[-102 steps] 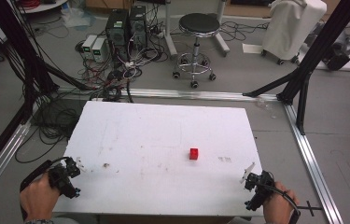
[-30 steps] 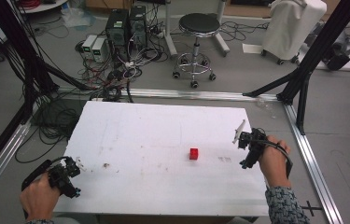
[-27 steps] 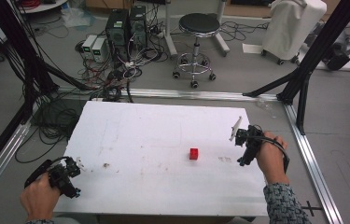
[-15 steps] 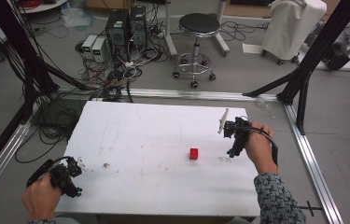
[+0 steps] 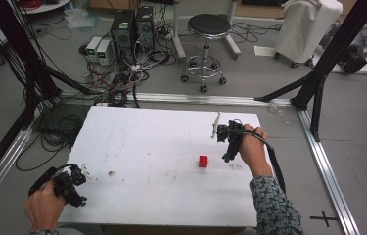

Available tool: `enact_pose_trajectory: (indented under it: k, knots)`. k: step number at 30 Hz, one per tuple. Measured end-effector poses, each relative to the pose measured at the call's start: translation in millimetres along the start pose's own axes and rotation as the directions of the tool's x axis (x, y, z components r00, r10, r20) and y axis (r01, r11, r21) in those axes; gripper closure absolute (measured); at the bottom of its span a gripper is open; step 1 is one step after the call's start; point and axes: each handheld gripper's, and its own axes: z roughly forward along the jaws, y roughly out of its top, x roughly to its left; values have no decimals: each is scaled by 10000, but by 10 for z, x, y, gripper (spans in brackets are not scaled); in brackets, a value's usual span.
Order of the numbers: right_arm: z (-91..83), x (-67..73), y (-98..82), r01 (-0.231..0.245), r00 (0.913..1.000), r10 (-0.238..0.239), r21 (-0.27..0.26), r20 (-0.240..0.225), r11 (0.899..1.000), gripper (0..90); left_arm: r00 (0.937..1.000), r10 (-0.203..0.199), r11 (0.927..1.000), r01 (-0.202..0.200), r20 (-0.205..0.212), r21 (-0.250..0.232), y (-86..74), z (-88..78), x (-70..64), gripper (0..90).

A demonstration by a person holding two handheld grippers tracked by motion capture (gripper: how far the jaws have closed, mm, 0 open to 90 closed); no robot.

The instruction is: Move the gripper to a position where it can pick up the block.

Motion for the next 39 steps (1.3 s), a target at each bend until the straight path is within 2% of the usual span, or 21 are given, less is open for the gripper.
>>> enact_pose_trajectory:
  k: [4,14,21,30,33,39]
  knots:
    - [92,-9,115,16,9999,-16,-26,-146,10000,66,10000,-55,10000,55,20,-21,-3,7,0,281]
    - [317,-9,328,393,9990,-392,60,-214,9992,66,10000,-3,10000,4,11,-54,3,5,5,281]
    - [483,6,415,593,9977,-578,420,-359,9974,66,10000,28,9999,-27,85,-103,6,10,1,281]
    - [679,33,511,720,9963,-692,544,-517,9959,66,9999,-14,9999,16,117,-133,0,8,-5,281]
    - [749,50,535,864,9949,-817,808,-593,9930,66,9999,20,9999,-19,123,-126,-1,10,-2,281]
    - [836,60,580,897,9937,-844,718,-735,9934,66,9999,12,9999,-10,132,-139,0,11,-4,281]
